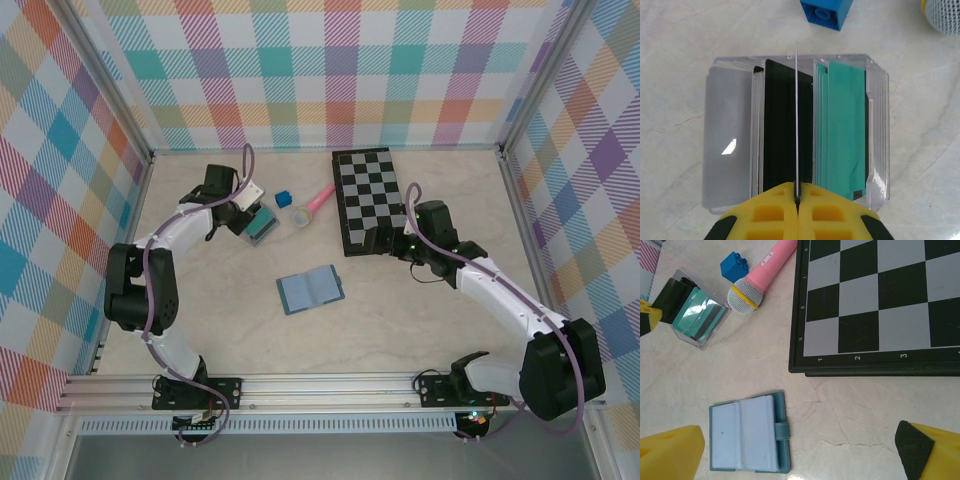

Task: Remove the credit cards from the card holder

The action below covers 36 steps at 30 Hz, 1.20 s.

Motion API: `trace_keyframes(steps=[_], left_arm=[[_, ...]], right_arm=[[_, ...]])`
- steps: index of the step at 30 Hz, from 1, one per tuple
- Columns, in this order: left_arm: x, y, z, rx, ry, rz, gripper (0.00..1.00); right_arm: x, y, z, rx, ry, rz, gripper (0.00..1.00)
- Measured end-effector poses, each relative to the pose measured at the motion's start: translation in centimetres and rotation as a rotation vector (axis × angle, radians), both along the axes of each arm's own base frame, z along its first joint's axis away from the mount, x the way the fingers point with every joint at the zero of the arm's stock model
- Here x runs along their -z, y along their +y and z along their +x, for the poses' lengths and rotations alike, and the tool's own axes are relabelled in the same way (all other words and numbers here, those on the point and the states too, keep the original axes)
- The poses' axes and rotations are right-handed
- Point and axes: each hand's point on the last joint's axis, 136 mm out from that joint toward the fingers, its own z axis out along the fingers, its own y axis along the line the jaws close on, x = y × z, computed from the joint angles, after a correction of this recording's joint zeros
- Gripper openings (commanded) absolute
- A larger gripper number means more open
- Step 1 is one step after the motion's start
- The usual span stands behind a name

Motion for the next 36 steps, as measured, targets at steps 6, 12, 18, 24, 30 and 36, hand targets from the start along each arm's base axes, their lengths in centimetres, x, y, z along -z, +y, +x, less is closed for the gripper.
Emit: trace_keyframes(steps=[6, 12, 18, 24, 30, 36], left_arm=[[0.3, 0.3, 0.2, -0.008, -0.001, 0.018, 0.07], [0.2, 1.0, 0.3, -0.041, -0.003, 0.037, 0.35], [-0.8, 1.1, 1.0, -0.072, -0.031, 0.029, 0.37], [-3.2, 1.0, 1.1, -0.161, -0.076, -0.052, 0.4], [-11.0, 1.7, 0.0, -0.379, -0.233, -0.252, 0.43], [-14.7, 1.8, -4.1, -0.591, -0.228, -0.485, 0.44]], right_arm=[[-0.2, -0.1, 0.0, 0.005, -0.008, -0.001, 1.0], [-0.2, -0.1, 0.0, 0.005, -0.008, -0.001, 1.0], [-0.2, -0.1, 0.0, 0.004, -0.007, -0.001, 1.0], [-0.2, 0.2, -0.1, -0.009, -0.002, 0.01, 1.0], [0.5, 1.6, -0.3, -0.077, 0.026, 0.047, 1.0], [2.8, 4.4, -1.5, -0.177, 0.107, 0.039, 0.97]])
